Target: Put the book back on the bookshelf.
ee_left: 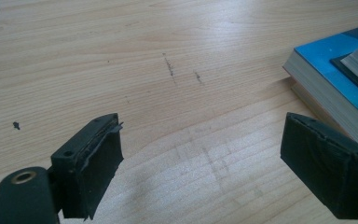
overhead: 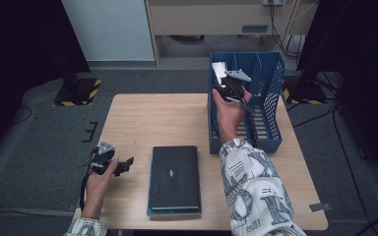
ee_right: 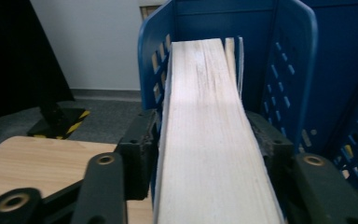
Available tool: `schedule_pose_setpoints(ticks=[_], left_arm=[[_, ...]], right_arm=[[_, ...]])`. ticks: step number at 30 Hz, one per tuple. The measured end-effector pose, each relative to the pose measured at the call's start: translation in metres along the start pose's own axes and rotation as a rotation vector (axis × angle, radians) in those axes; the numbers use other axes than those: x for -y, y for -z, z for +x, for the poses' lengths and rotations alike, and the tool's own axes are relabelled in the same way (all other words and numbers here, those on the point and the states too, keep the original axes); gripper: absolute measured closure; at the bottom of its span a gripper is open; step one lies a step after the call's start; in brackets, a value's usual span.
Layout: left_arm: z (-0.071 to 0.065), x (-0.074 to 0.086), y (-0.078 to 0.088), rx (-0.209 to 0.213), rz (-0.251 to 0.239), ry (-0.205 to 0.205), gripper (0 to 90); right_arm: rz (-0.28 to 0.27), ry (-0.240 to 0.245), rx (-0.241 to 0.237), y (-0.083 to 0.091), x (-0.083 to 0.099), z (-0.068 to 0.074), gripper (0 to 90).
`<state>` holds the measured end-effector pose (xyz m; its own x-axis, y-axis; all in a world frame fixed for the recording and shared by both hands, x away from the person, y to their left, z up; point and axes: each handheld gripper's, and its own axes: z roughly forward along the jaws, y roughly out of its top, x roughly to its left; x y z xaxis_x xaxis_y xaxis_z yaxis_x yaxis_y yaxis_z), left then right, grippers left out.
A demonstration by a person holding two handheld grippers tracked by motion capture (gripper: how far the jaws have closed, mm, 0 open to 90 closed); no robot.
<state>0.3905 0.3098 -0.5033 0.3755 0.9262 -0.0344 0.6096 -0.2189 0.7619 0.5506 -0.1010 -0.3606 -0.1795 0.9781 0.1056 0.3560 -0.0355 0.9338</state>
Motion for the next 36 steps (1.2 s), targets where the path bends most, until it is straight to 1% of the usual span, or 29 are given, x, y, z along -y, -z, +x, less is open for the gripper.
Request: schedule_pose_setpoints(ticks=[4,6,9,10,12,14,16,18,20,25,27,31,36], left_arm=[[0.000,0.000,0.000,0.000,0.002,-0.002,11.9],[-0.001,0.000,0.000,0.000,0.002,-0.003,11.9],[-0.001,0.000,0.000,-0.002,0.003,-0.003,11.9],[-0.001,0.000,0.000,-0.002,0.003,-0.004,11.8],[-0.001,0.000,0.000,-0.002,0.004,-0.004,11.9],[-0.001,0.000,0.000,-0.003,0.007,-0.005,11.9],[-0.001,0.000,0.000,-0.004,0.007,-0.008,11.9],[-0.001,0.000,0.000,-0.005,0.008,-0.009,11.9],[-0.001,0.000,-0.001,-0.005,0.008,-0.009,11.9],[-0.001,0.000,-0.001,-0.004,0.004,-0.005,11.9],[-0.001,-0.001,-0.001,-0.003,0.004,-0.003,11.9],[-0.002,-0.001,-0.001,-0.003,0.007,-0.006,11.9],[-0.003,-0.001,-0.001,0.002,0.007,-0.010,11.8]], right_arm=[[0.011,-0.003,-0.040,0.005,-0.001,0.000,39.0],[0.015,-0.005,-0.061,0.009,0.000,-0.001,37.9],[0.004,-0.029,-0.085,0.015,0.002,-0.004,38.5],[0.015,-0.029,-0.093,0.019,0.005,-0.006,38.6],[0.020,-0.008,-0.099,0.022,0.009,-0.006,40.3],[0.026,-0.006,-0.112,0.026,0.013,-0.008,40.9],[0.045,0.012,-0.119,0.029,0.015,-0.008,42.3],[0.040,0.011,-0.130,0.032,0.017,-0.008,44.7],[0.042,0.018,-0.131,0.034,0.018,-0.007,46.6],[0.044,0.014,-0.144,0.038,0.020,-0.006,48.0],[0.047,0.015,-0.153,0.039,0.020,-0.004,47.6],[0.047,0.032,-0.165,0.040,0.021,0.001,46.7],[0.046,0.024,-0.166,0.040,0.022,-0.002,45.6]])
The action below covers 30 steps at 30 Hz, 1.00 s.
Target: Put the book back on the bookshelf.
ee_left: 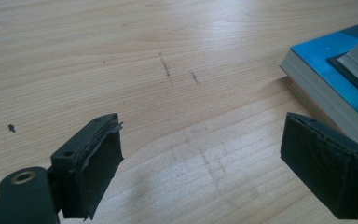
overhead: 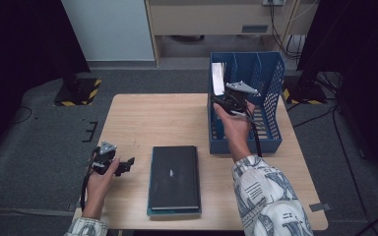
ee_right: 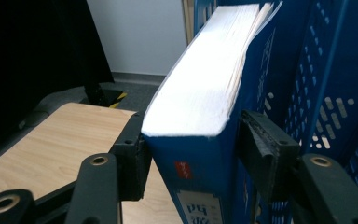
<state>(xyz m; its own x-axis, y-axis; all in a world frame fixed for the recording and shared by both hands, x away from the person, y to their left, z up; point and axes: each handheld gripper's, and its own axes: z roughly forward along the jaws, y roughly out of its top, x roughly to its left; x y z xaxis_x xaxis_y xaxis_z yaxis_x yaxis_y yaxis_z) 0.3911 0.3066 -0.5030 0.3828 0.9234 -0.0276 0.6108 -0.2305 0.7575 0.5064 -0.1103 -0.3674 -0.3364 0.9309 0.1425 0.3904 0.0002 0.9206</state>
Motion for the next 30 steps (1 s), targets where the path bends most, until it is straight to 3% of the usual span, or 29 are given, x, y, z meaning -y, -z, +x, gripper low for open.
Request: schedule_pose_setpoints(ticks=[5,12,17,23,30], left_arm=[[-0.001,0.000,0.000,0.011,-0.005,0.003,11.6],[-0.002,-0.001,0.001,0.023,-0.035,0.011,6.9],[-0.005,-0.002,0.002,0.024,-0.040,-0.006,6.7],[-0.012,-0.002,0.008,0.009,-0.063,-0.041,11.0],[-0.029,-0.002,0.016,0.053,-0.101,-0.054,12.1]], right_arm=[[0.020,0.012,-0.018,0.001,0.001,0.000,37.7],[0.042,0.086,-0.040,0.009,0.004,0.004,22.1],[0.056,0.094,-0.071,0.020,0.014,0.003,16.3],[0.093,0.090,-0.132,0.036,0.037,0.001,14.0],[0.146,0.106,-0.201,0.054,0.081,0.008,11.4]])
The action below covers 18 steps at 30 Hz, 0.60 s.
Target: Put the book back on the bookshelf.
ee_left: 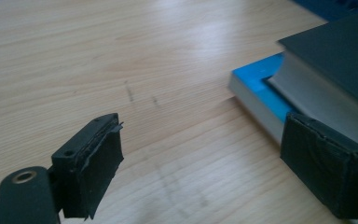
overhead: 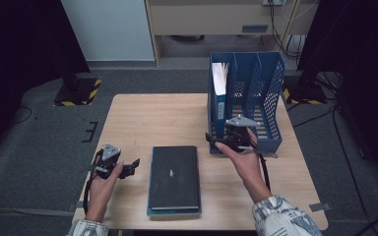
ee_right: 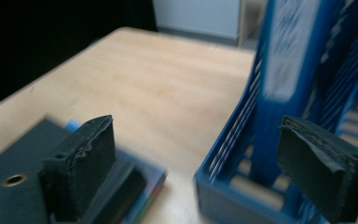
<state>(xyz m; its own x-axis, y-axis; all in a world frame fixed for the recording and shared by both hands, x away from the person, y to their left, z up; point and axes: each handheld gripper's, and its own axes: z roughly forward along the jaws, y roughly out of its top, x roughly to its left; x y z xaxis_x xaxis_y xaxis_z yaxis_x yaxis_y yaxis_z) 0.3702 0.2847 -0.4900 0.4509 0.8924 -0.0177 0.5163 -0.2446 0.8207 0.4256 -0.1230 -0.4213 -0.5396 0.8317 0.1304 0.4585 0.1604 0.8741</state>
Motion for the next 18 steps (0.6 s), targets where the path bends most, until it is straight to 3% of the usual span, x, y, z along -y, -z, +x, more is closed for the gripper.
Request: schedule_pose_setpoints(ticks=[6,9,15,18], left_arm=[[-0.024,-0.005,0.009,0.086,-0.055,-0.016,13.6],[-0.035,-0.007,0.011,0.133,-0.060,-0.021,15.4],[-0.057,-0.008,0.008,0.214,-0.027,-0.035,20.0],[-0.063,-0.009,0.006,0.249,-0.007,-0.035,26.9]], right_arm=[[0.031,0.015,-0.064,0.004,0.028,0.015,11.4],[0.053,0.022,-0.096,0.003,0.037,0.025,10.9],[0.091,0.048,-0.154,-0.009,0.056,0.045,10.0],[0.117,0.052,-0.186,-0.016,0.063,0.053,8.9]])
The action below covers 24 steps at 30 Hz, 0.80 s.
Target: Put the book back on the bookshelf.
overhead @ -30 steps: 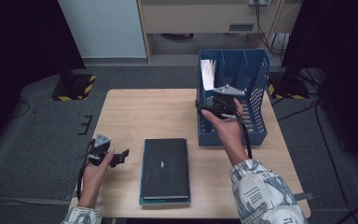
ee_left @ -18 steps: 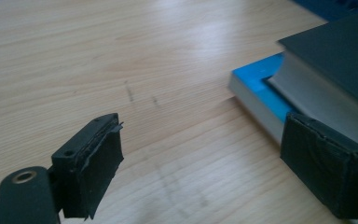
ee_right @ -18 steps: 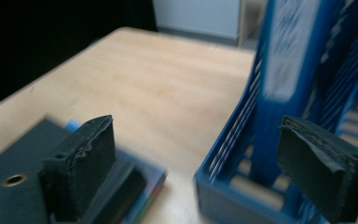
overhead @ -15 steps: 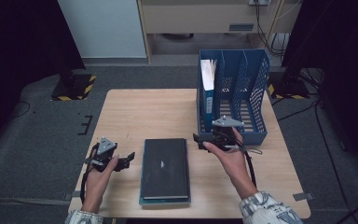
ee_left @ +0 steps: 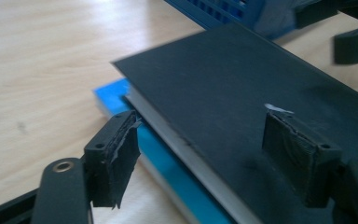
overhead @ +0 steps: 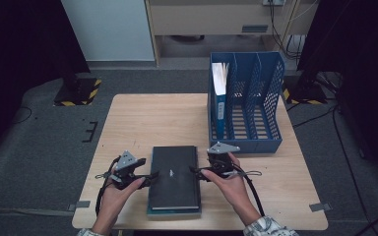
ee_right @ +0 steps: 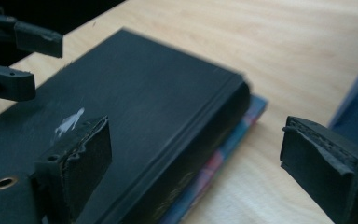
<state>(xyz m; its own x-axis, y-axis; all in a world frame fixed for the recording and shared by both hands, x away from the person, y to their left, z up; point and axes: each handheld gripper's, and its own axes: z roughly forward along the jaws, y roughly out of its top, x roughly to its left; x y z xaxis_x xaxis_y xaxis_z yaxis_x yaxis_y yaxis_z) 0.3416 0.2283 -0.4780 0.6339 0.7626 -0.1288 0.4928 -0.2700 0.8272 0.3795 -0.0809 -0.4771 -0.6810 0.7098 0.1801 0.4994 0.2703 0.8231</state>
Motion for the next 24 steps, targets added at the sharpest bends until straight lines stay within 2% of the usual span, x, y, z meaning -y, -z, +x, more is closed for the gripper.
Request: schedule_pose_setpoints(ticks=[3,6,9,14,18,24], left_arm=[[-0.006,0.000,-0.006,0.043,0.030,-0.008,34.9],[-0.005,0.000,-0.007,0.046,0.035,-0.004,35.6],[-0.002,0.000,-0.008,0.061,0.033,0.007,36.5],[-0.002,-0.002,-0.014,0.074,0.019,0.003,36.3],[0.000,-0.003,-0.018,0.090,0.022,0.012,36.2],[0.001,-0.003,-0.020,0.098,0.028,0.025,34.3]], right_arm=[[0.014,0.002,-0.022,-0.006,0.003,0.005,8.7],[0.032,0.002,-0.056,-0.011,0.006,0.009,8.3],[0.060,0.003,-0.064,-0.016,0.009,0.012,7.3],[0.056,-0.052,-0.123,-0.020,0.014,0.011,5.2],[0.068,-0.116,-0.145,-0.021,0.018,0.005,2.3],[0.081,-0.176,-0.186,-0.026,0.020,-0.002,0.1]])
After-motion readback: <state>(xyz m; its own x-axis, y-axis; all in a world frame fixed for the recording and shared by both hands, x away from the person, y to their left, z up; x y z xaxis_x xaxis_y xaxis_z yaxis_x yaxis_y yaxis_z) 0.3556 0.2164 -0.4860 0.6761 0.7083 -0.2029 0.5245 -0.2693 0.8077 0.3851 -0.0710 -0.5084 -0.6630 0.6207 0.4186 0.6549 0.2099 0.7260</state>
